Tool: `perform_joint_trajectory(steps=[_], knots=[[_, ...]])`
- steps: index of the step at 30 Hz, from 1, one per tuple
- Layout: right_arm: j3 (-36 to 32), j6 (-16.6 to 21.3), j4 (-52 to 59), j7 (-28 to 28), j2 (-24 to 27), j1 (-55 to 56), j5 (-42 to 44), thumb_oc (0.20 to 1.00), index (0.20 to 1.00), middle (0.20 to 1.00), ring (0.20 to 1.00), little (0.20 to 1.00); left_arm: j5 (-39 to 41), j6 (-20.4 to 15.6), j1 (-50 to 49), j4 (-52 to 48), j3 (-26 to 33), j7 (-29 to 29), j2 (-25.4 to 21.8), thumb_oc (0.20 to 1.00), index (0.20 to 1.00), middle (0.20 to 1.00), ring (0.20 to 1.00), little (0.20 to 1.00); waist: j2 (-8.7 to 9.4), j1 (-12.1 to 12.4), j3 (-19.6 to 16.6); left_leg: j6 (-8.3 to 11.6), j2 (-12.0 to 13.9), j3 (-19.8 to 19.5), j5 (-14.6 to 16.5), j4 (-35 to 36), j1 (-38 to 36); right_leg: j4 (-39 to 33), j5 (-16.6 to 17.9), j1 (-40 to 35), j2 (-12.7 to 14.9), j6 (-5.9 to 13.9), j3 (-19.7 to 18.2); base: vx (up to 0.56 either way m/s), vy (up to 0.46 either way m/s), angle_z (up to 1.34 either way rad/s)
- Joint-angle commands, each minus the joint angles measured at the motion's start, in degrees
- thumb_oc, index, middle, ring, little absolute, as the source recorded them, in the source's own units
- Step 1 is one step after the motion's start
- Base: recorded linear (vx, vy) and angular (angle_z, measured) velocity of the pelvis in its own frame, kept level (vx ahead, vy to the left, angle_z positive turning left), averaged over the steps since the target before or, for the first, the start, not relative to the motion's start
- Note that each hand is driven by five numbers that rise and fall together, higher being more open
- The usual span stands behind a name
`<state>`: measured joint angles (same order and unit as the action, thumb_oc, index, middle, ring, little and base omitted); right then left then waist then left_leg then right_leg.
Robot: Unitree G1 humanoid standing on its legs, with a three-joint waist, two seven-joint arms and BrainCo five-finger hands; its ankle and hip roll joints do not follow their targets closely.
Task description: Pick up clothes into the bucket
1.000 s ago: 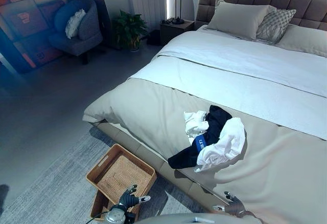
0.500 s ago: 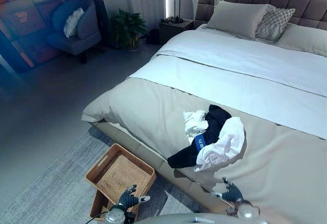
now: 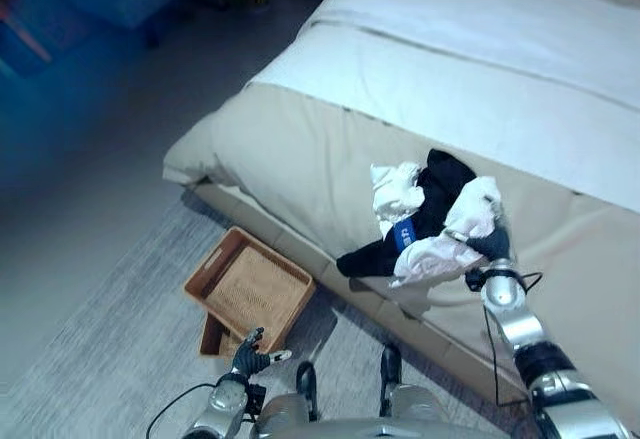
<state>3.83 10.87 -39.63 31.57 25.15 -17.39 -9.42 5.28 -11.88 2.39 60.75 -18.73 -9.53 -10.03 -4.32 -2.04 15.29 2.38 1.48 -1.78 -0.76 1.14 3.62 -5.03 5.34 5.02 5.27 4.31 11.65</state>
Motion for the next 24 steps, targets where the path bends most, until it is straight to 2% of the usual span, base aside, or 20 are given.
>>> perform_joint_trajectory(steps=[1, 2, 3, 4, 5, 7, 9, 11, 14, 17, 20, 24], knots=[[0.5, -0.3, -4.0, 5.7, 1.9, -6.3, 0.7, 1.0, 1.0, 1.0, 1.0, 1.0, 1.0, -2.4, 1.8, -2.5, -2.6, -2.4, 0.1, 1.0, 1.0, 1.0, 1.0, 1.0, 2.47, 0.5, 1.0, -0.6, -3.2, -3.3, -0.3, -2.5, 4.3, 12.1, -6.5, 3.1, 4.5, 2.43, 0.1, -0.05, 0.029, 0.09], [1.0, -1.4, -8.4, 7.2, 2.9, -9.2, 2.1, 1.0, 1.0, 1.0, 1.0, 1.0, 2.5, -2.9, 1.5, -5.1, -4.3, -2.8, 0.0, 1.0, 1.0, 1.0, 1.0, 1.0, 1.41, 0.9, 2.5, -0.65, -3.6, -3.8, -0.4, -3.4, 6.0, 13.9, -6.9, 5.0, 5.0, 2.25, -0.1, -0.03, 0.022, 0.05], [1.1, -1.3, -8.6, 7.2, 3.0, -9.4, 2.2, 1.0, 1.0, 1.0, 1.0, 1.0, 2.6, -2.9, 1.5, -5.2, -4.2, -2.8, 0.0, 1.0, 1.0, 1.0, 1.0, 1.0, 1.38, 0.9, 2.4, -0.65, -3.6, -3.8, -0.4, -3.5, 6.1, 14.0, -6.9, 5.2, 5.1, 2.25, -0.1, -0.04, 0.048, 0.07], [2.0, -1.8, -12.6, 9.0, 4.0, -12.5, 3.2, 1.0, 1.0, 1.0, 1.0, 1.0, 3.7, -3.2, 1.3, -7.0, -5.9, -3.1, -0.1, 1.0, 1.0, 1.0, 1.0, 1.0, 0.4, 1.2, 3.8, -0.73, -4.0, -4.1, -0.3, -5.2, 7.7, 15.9, -7.5, 6.9, 5.5, 2.01, -0.2, -0.02, 0.027, 0.07], [2.1, -1.7, -12.8, 9.0, 4.0, -12.7, 3.2, 1.0, 1.0, 1.0, 1.0, 1.0, 3.7, -3.2, 1.3, -7.1, -5.9, -3.1, -0.1, 1.0, 1.0, 1.0, 1.0, 1.0, 0.39, 1.2, 3.8, -0.74, -4.1, -4.1, -0.2, -5.4, 7.9, 16.1, -7.5, 7.1, 5.6, 2.02, -0.2, -0.04, 0.042, 0.08], [4.3, -2.9, -18.8, 11.1, 6.8, -17.7, 2.8, 1.0, 1.0, 1.0, 1.0, 1.0, 5.7, -3.9, 1.7, -9.7, -7.6, -4.1, -0.4, 1.0, 1.0, 1.0, 1.0, 1.0, -0.4, 1.5, 6.3, -0.68, -4.4, -4.2, 0.4, -8.8, 11.3, 19.3, -8.3, 10.3, 6.3, 1.8, -0.6, -0.08, 0.007, 0.08], [5.0, -3.1, -20.8, 11.5, 7.5, -19.6, 3.0, 1.0, 1.0, 1.0, 1.0, 1.0, 6.3, -4.1, 2.0, -10.2, -8.0, -4.5, -0.5, 1.0, 1.0, 1.0, 1.0, 1.0, -0.46, 1.6, 7.0, -0.63, -4.5, -4.3, 0.7, -10.2, 12.8, 20.5, -8.5, 11.6, 6.4, 1.68, -0.7, -0.06, -0.023, 0.1], [7.0, -3.7, -25.0, 12.9, 8.9, -23.8, 3.9, 1.0, 1.0, 1.0, 1.0, 1.0, 7.8, -4.1, 3.1, -11.2, -9.7, -5.1, -0.7, 1.0, 1.0, 1.0, 1.0, 1.0, -0.83, 2.0, 9.4, -0.46, -4.8, -4.7, 1.3, -13.8, 16.8, 24.1, -9.5, 15.3, 6.7, 1.23, -1.1, -0.08, -0.034, 0.07], [7.4, -3.8, -26.3, 12.9, 9.4, -24.9, 4.3, 1.0, 1.0, 1.0, 1.0, 1.0, 8.0, -4.1, 3.5, -11.3, -9.9, -5.3, -0.8, 1.0, 1.0, 1.0, 1.0, 1.0, -0.78, 2.0, 9.7, -0.43, -4.9, -4.8, 1.4, -14.7, 17.9, 24.9, -9.8, 16.3, 6.8, 1.07, -1.2, -0.03, -0.023, 0.13], [8.8, -5.7, -31.7, 14.6, 11.8, -29.1, 5.1, 1.0, 1.0, 1.0, 1.0, 1.0, 9.7, -4.0, 5.0, -11.0, -11.0, -6.5, -0.5, 1.0, 1.0, 1.0, 1.0, 1.0, -1.19, 2.0, 11.6, -0.21, -5.3, -5.4, 1.6, -17.1, 22.1, 28.5, -10.8, 20.5, 7.3, 0.68, -1.2, -0.04, -0.033, 0.14], [9.5, -6.9, -35.0, 14.1, 13.8, -32.1, 6.8, 1.0, 1.0, 1.0, 1.0, 1.0, 10.9, -3.8, 6.1, -11.4, -11.9, -6.9, -0.8, 1.0, 1.0, 1.0, 1.0, 1.0, -1.76, 2.1, 12.8, -0.14, -5.5, -5.5, 1.3, -17.7, 24.1, 30.7, -11.3, 23.2, 7.7, 0.44, -1.3, -0.04, -0.017, 0.17], [10.7, -8.3, -39.0, 10.3, 16.6, -35.2, 8.9, 1.0, 1.0, 1.0, 1.0, 1.0, 12.9, -3.5, 7.3, -12.2, -12.7, -6.7, -0.4, 1.0, 1.0, 1.0, 1.0, 1.0, -2.33, 2.1, 14.1, -0.05, -6.0, -5.8, 1.0, -17.9, 25.6, 32.1, -11.7, 25.4, 8.2, 0.09, -1.5, -0.01, -0.002, 0.06]])
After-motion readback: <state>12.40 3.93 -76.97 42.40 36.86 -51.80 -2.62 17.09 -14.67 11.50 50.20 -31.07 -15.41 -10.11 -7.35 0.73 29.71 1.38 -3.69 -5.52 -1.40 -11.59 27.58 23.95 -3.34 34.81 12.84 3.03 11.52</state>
